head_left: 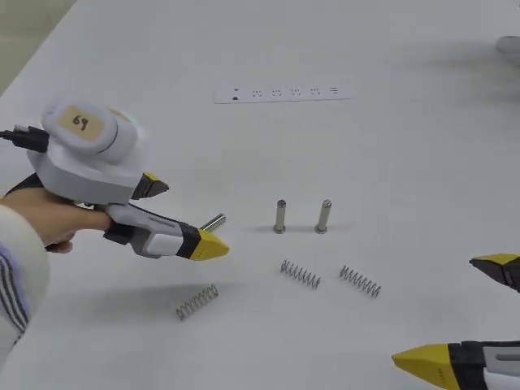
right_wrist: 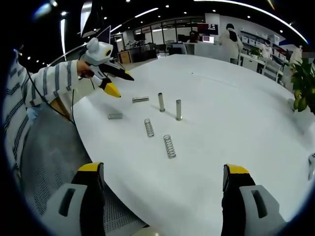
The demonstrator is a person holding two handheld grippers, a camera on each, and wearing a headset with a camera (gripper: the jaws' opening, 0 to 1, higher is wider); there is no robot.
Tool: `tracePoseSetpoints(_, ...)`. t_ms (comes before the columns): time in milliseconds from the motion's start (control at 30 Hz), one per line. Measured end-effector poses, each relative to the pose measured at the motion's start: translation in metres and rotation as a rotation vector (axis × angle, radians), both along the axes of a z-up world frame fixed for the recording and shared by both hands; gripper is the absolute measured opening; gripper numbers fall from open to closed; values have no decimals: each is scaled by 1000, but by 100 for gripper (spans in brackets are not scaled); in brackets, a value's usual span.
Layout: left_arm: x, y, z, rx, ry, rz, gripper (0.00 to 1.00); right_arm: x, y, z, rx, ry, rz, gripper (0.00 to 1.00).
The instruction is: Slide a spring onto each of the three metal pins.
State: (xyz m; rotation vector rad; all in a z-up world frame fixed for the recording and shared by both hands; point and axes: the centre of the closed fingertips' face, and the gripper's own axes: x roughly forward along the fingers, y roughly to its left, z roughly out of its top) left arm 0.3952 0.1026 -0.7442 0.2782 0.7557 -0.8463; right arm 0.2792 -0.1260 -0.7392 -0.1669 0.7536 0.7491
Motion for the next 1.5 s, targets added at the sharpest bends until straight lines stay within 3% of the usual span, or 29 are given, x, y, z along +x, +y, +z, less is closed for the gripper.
tracePoseSetpoints(100,3,-1,-2,1,7,0,78,0,0,-1,2,0,-2,99)
tracePoseSetpoints(200,4,0,-7,48,-3,-21,77,-1,1,-1,6,1,-2,99)
tracePoseSetpoints(533,8,-17,-16,56,18,-44,69,-2,1,-1,-6,6,1,99)
tracePoseSetpoints(700,14,-22,-16,21,32,-36,66,-2,2,-1,-8,7,6,99)
tracePoseSetpoints(867,17,-23,-22,16,51,-45,66,-2,4,-2,-9,6,12,99)
tracePoseSetpoints(967,17,-21,-27,41,55,-53,65,-2,3,-3,-13,7,15,99)
tracePoseSetpoints(1267,22,-20,-39,58,80,-12,58,-2,2,-4,-17,13,16,99)
tracePoseSetpoints(1367,27,-19,-40,79,49,-12,60,-3,3,-4,-17,17,20,99)
tracePoseSetpoints(1500,33,-19,-38,72,52,-3,54,-4,4,-6,-19,22,25,99)
